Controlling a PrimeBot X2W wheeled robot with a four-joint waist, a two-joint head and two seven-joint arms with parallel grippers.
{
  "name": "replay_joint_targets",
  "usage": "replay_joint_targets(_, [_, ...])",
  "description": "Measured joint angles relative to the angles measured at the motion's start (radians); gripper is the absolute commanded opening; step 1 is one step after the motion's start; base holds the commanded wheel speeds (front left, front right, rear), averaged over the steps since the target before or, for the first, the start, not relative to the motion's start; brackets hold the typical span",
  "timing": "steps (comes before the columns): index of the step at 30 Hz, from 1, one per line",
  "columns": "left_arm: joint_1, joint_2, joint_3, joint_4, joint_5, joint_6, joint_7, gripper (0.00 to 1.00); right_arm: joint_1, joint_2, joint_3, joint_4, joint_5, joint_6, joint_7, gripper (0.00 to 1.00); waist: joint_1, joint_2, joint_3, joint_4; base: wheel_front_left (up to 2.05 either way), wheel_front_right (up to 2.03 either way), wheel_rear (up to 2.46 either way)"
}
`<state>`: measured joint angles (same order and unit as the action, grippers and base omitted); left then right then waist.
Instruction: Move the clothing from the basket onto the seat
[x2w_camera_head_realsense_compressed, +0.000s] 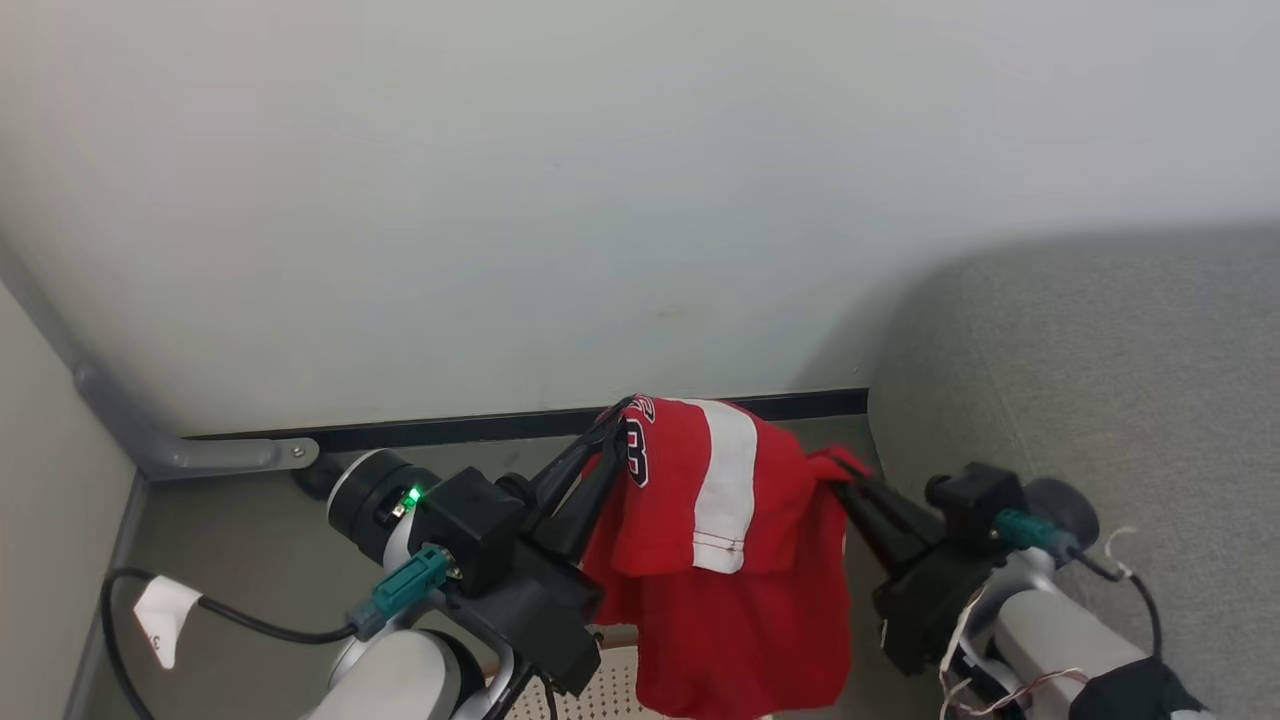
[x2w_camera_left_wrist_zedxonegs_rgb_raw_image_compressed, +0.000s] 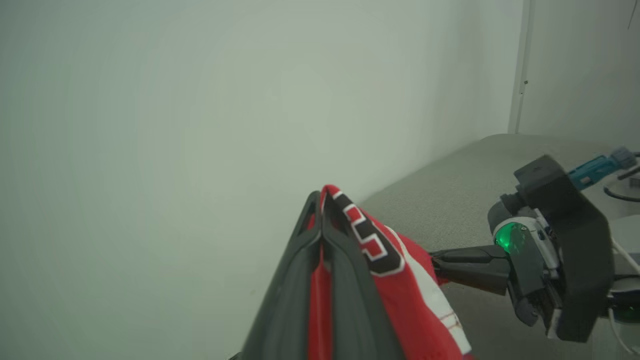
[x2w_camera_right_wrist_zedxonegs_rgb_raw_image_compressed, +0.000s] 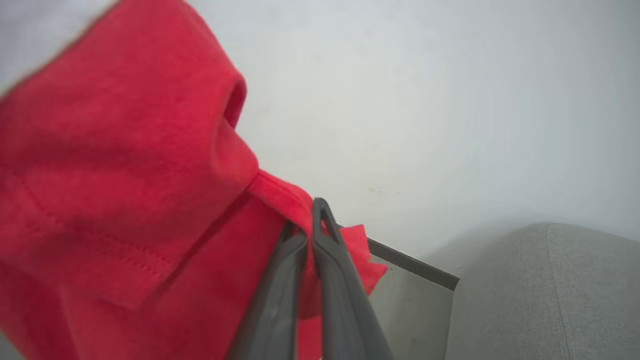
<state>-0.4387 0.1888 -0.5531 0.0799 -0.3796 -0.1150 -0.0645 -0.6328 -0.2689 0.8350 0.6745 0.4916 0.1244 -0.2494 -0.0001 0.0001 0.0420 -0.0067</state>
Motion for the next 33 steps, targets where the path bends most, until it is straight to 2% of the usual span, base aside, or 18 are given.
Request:
replay_joint_targets(9, [0.045,-0.009,-0.008,0.008,-0.017,0.0,-0.022,1.0,-0.035,-0.094,-0.12,-0.113,0.009,-0.014,0.0,0.0,0.0,0.0,-0.007,-0.05,0.0,0.0,0.0])
replay_joint_targets(23, [0.121,-0.039,-0.067,0.01,-0.032,0.0,-0.053,1.0,0.027,-0.241,-0.229,-0.29,-0.029,-0.099,-0.005,0.0,0.0,0.0,-0.029,-0.164,0.0,0.0,0.0])
replay_joint_targets(29, [0.137,-0.053,-0.084,0.008,-0.032,0.0,-0.062,1.0,0.075,-0.277,-0.263,-0.361,-0.035,-0.128,-0.005,0.0,0.0,0.0,-0.036,-0.228,0.0,0.0,0.0])
replay_joint_targets(33, [0.139,-0.06,-0.097,0.008,-0.032,0.0,-0.068,1.0,0.093,-0.29,-0.278,-0.402,-0.036,-0.135,-0.007,0.0,0.0,0.0,-0.037,-0.274,0.0,0.0,0.0])
